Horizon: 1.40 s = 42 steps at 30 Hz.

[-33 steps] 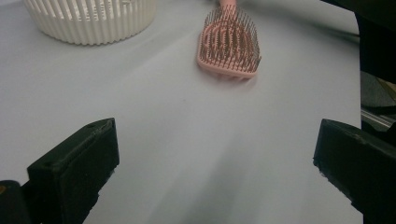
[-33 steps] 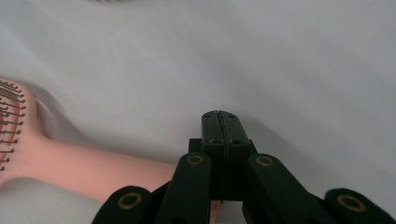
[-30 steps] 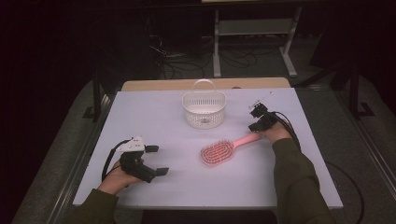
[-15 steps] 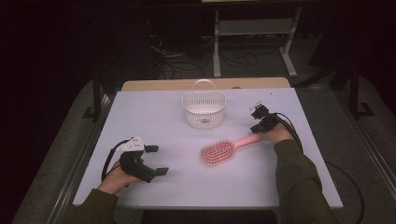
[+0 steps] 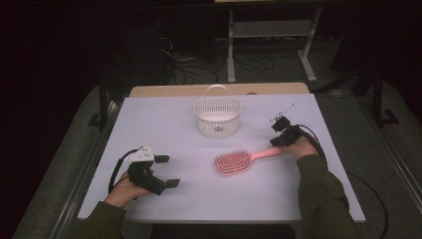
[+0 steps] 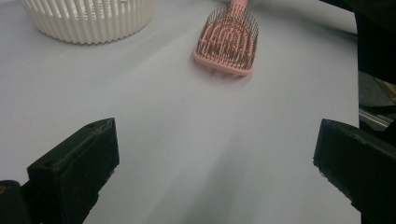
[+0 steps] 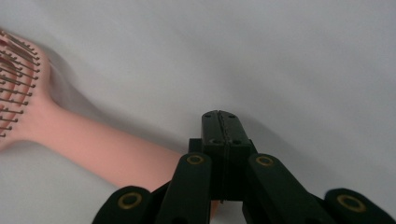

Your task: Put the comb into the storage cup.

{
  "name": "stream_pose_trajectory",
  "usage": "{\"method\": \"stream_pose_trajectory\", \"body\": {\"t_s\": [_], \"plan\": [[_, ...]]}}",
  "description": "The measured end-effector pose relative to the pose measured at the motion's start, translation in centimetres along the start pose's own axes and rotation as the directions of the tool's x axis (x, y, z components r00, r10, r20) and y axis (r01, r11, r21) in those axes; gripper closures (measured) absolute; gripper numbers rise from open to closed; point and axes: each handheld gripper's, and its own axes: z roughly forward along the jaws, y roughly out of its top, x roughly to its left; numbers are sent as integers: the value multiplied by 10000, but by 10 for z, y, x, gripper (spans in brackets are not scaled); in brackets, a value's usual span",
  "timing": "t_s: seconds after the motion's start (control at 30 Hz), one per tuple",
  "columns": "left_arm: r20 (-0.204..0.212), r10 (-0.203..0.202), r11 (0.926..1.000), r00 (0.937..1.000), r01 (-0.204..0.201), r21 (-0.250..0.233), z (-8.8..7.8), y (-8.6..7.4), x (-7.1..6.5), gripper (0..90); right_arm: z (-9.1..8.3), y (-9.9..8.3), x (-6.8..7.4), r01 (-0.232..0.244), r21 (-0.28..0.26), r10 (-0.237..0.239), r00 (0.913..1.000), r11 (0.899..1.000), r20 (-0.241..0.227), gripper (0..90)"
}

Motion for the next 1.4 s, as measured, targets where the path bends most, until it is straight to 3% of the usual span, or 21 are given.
{"method": "stream_pose_trajectory", "body": {"t_s": [0.7,1.4], "plan": [[29,-1,10000,10000,1,48,1,0,0,0,-6,-18,7,150,185,-149,9999,9997,-12,890],[48,44,9999,10000,-44,102,2,0,-1,0,-13,-44,15,115,6,-115,9993,9999,-346,890]]}}
